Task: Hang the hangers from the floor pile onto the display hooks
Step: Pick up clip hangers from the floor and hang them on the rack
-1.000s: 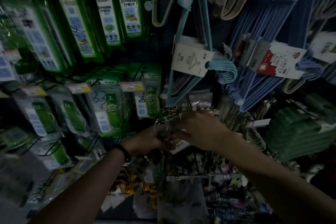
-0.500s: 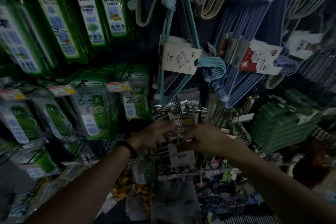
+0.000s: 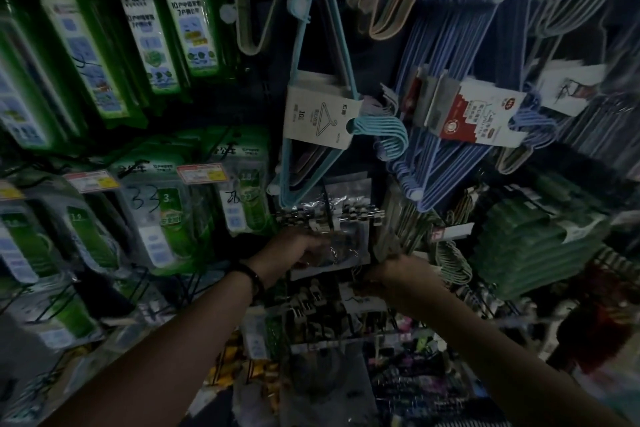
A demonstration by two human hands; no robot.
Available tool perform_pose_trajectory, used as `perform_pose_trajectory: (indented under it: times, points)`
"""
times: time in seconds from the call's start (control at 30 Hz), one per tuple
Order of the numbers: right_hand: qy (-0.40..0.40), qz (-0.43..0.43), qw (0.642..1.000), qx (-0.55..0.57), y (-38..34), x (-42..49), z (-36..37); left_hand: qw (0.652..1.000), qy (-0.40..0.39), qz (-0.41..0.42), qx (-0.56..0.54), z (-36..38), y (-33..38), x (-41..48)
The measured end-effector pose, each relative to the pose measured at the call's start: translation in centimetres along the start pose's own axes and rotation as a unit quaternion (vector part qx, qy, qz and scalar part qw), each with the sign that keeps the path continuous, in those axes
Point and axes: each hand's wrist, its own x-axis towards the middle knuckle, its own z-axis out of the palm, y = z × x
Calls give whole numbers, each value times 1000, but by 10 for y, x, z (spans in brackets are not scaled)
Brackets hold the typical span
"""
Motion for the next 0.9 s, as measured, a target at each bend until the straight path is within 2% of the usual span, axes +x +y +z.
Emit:
perform_pose_trajectory:
  times: [0.07,0.13,0.23,0.33,0.47,0.73,0.77,0.83,0.9]
  points:
    - [31,-15,999,8,2,4,10,997,-7,-26,-71,-2,5,-2]
    - [63,-15,998,8,2,11,17,997,3,-16,-79,-4,7,1]
    - [93,-23,995,-6,3,28,27,998,46,47,-18,-4,5,7]
    - [113,-28,992,-40,1,45,32,988,56,105,99,-6,-1,13]
    - [142,-15,988,-60,5,62,44,970,57,135,194,-12,-7,14]
    - [210,-45,976,-44,25,82,59,947,95,174,251,-6,-3,11]
    - [240,-56,968,-43,23,84,57,947,94,175,254,-6,-3,11]
    - [236,-78,969,-5,22,88,51,944,96,179,259,-5,-3,11]
    - [182,-74,980,34,23,90,52,948,93,177,249,-6,-2,12]
